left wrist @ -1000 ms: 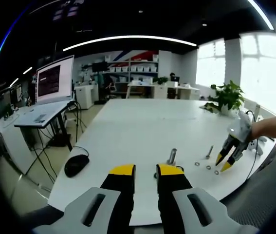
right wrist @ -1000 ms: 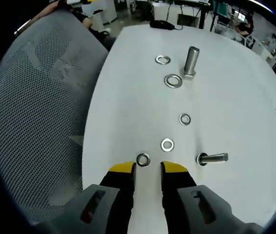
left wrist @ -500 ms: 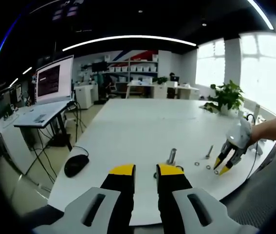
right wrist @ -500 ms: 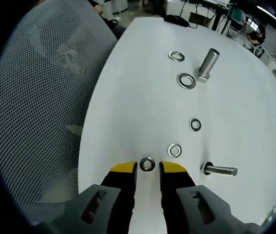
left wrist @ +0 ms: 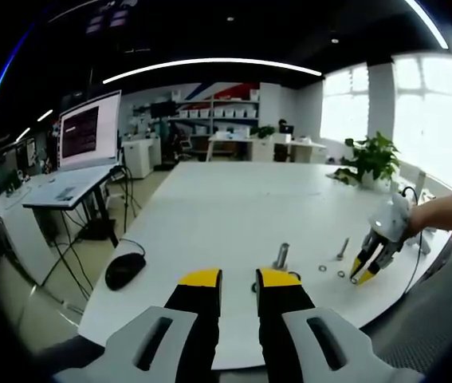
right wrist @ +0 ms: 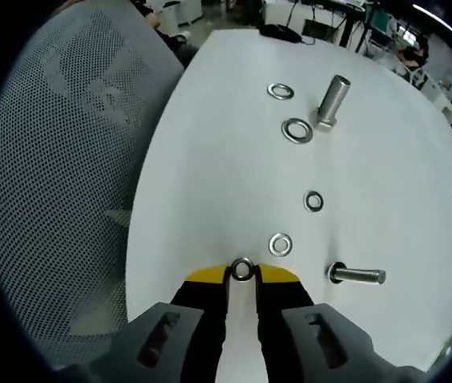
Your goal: Place the washer onto the threaded stud by aligning its center hole with the stud, sliding it down to the base, and recovering from edge contact or off-axis alignment until the washer reaches the visible bottom stop.
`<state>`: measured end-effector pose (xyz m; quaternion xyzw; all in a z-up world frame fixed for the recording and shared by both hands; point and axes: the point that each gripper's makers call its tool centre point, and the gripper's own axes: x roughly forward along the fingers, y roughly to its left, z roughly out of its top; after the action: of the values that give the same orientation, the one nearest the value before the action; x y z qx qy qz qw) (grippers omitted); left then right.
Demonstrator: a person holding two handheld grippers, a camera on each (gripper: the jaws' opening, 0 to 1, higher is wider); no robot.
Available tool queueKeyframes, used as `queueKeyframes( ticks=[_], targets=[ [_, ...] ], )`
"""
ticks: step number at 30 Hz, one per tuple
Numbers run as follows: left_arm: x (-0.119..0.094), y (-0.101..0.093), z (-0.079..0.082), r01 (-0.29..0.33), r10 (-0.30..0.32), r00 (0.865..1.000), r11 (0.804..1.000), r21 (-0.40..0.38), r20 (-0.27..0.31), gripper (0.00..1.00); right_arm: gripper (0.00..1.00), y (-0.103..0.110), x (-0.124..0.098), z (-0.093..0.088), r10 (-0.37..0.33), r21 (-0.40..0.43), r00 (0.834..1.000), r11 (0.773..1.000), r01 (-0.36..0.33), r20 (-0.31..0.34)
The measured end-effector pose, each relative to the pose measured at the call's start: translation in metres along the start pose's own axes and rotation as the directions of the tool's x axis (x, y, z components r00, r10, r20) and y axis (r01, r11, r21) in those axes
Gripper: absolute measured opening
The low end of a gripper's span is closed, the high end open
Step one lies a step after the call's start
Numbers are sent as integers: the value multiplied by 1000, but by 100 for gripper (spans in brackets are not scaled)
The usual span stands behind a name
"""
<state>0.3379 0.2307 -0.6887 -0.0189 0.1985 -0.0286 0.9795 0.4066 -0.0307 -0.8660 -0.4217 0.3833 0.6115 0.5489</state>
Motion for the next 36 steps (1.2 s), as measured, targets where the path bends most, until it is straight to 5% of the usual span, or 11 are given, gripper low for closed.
queueKeyframes(
  ticks=[22,36],
  targets=[
    [0,0,0,-2,2,1000,1000,0,-2,15,13,-27,-26,-22,-53,59,999,997,53,-15],
    [0,0,0,-3,3,1000,1000,0,2,15,13,-55,-55,-18,-120,43,993,992,121,-21]
  ],
)
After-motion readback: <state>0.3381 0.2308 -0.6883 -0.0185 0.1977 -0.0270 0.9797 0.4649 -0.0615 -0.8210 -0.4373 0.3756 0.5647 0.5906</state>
